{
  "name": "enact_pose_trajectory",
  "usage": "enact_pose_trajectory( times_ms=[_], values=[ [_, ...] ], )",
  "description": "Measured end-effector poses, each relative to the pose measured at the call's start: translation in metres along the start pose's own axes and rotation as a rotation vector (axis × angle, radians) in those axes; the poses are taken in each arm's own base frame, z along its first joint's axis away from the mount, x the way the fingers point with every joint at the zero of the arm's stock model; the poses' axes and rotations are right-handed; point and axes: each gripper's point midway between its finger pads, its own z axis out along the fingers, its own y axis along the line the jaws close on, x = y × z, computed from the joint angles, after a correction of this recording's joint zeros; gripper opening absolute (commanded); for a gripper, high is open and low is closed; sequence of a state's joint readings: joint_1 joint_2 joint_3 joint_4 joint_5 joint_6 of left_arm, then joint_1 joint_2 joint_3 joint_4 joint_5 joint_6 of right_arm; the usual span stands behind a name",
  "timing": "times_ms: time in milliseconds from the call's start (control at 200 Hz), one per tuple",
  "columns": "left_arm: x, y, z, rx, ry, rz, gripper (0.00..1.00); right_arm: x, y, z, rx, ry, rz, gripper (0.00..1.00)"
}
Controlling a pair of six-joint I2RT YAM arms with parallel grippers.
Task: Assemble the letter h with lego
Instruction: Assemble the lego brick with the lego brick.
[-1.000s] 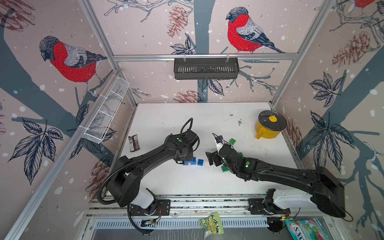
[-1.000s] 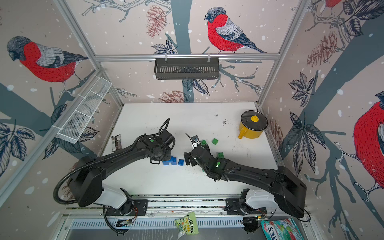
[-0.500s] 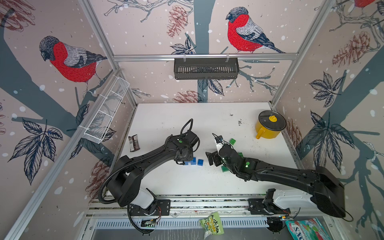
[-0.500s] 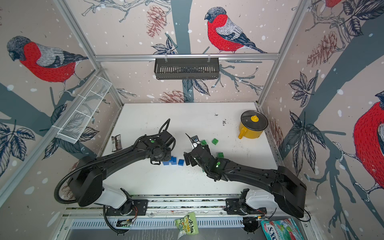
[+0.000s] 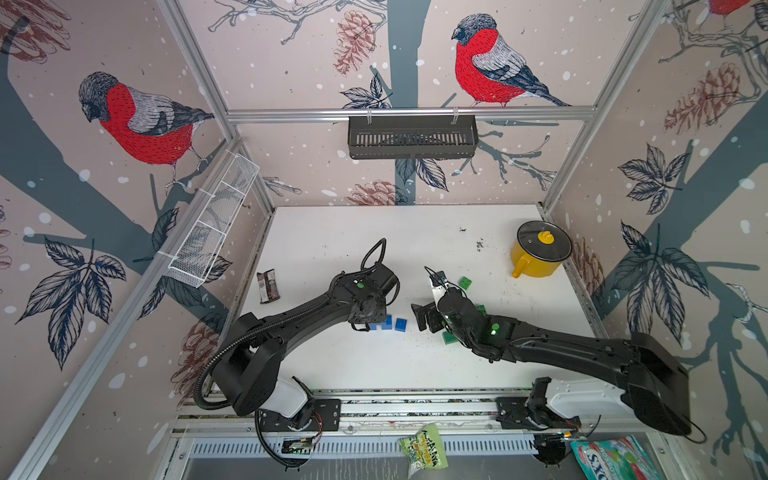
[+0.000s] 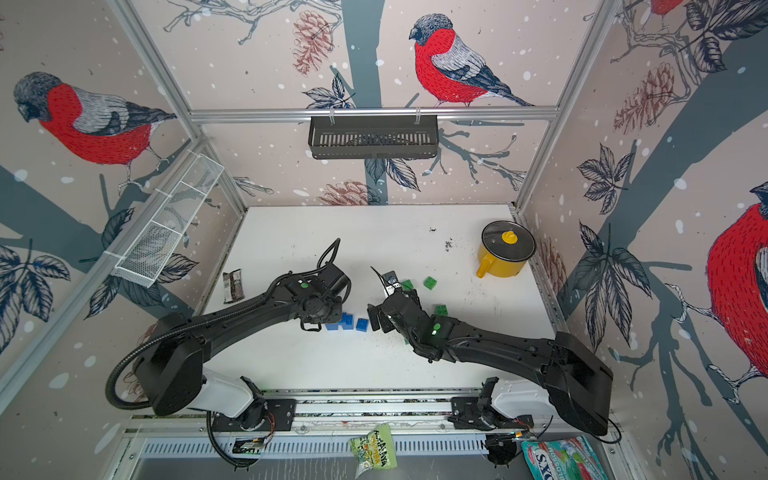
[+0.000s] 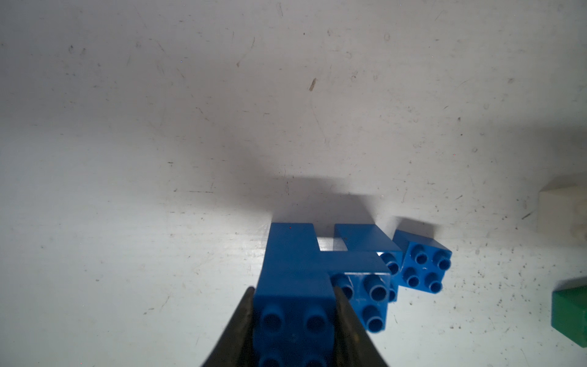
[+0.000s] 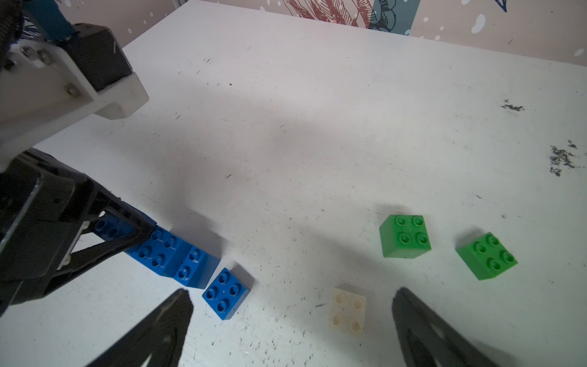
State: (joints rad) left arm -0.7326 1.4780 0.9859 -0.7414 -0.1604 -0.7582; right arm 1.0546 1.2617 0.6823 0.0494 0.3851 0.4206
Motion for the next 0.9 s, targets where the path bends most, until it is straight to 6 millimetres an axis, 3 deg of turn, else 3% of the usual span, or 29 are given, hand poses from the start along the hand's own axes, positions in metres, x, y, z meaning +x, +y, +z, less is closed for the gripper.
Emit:
enact_pose_trajectory(
  times_ms=[900],
  values=[
    [0.0009,0.0059,-0.0058,-0.016,-0.02,-0.044,0.33,0.0031,-0.0002,0.0025,0.004,0.009,-0.004,1.0]
  ],
)
